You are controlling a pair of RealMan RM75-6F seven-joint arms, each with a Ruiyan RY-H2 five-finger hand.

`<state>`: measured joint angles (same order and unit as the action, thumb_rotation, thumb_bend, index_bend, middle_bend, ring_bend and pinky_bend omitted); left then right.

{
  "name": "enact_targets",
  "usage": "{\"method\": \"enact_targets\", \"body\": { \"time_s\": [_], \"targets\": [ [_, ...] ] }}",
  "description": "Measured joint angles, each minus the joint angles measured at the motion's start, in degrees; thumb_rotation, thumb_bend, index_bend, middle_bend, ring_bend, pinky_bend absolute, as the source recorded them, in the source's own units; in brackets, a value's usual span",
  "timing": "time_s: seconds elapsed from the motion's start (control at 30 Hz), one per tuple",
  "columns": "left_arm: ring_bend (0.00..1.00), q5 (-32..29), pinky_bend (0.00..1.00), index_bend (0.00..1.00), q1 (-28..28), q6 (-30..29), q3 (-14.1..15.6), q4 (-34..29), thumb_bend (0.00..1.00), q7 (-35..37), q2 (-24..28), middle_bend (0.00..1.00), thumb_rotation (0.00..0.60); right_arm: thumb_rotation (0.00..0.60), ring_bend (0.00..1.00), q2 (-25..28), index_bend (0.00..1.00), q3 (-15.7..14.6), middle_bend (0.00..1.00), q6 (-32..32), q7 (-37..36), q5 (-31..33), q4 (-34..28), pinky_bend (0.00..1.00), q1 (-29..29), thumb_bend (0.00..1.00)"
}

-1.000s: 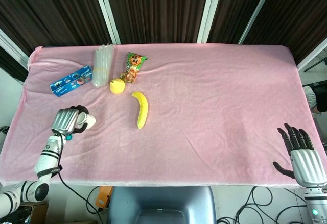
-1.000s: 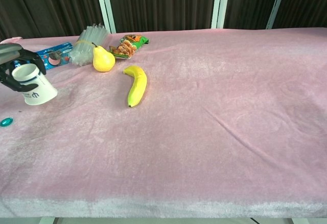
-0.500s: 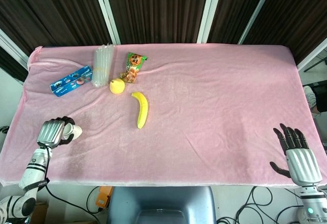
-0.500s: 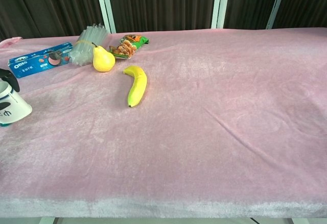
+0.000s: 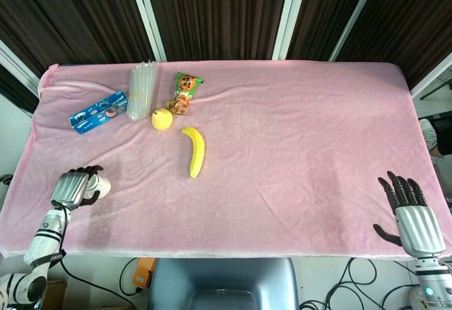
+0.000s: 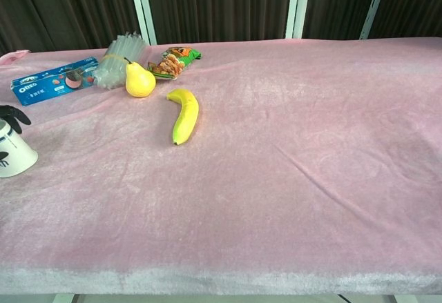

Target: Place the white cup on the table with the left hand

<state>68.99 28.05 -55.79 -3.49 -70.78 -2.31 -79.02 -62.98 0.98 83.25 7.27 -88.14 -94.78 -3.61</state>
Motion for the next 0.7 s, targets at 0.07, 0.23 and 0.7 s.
{"method": "enact_targets", "body": {
  "time_s": [0.07,0.23,0.7],
  "targets": [
    [0.01,0.27,0.19,0.0,-0.18,-0.18,-0.09,-0.43,0.39,0.27,0.42,0.0,0.6,0.6,0.0,-0.02,0.0,0.0,0.0,0.0,0.02,0.01,0.02,0.0,0.0,0.28],
    [0.0,1.45,0.16,0.0,-1.42,-2.87,-0.3,-2.43,0.38,1.27,1.61,0.0,0.6,0.6,0.0,-0.1,0.0,0.09,0.0,-0.18,0.37,0.32,-0.01,0.0,-0.08,0.28],
    [0.0,20.95,0.07,0.0,-16.11,-33.31,7.27,-9.76,0.39,6.1,7.17,0.0,0.6,0.6,0.0,-0.53,0.0,-0.39,0.0,1.0,1.96,-0.44,-0.16,0.0,0.6,0.28]
  ]
}}
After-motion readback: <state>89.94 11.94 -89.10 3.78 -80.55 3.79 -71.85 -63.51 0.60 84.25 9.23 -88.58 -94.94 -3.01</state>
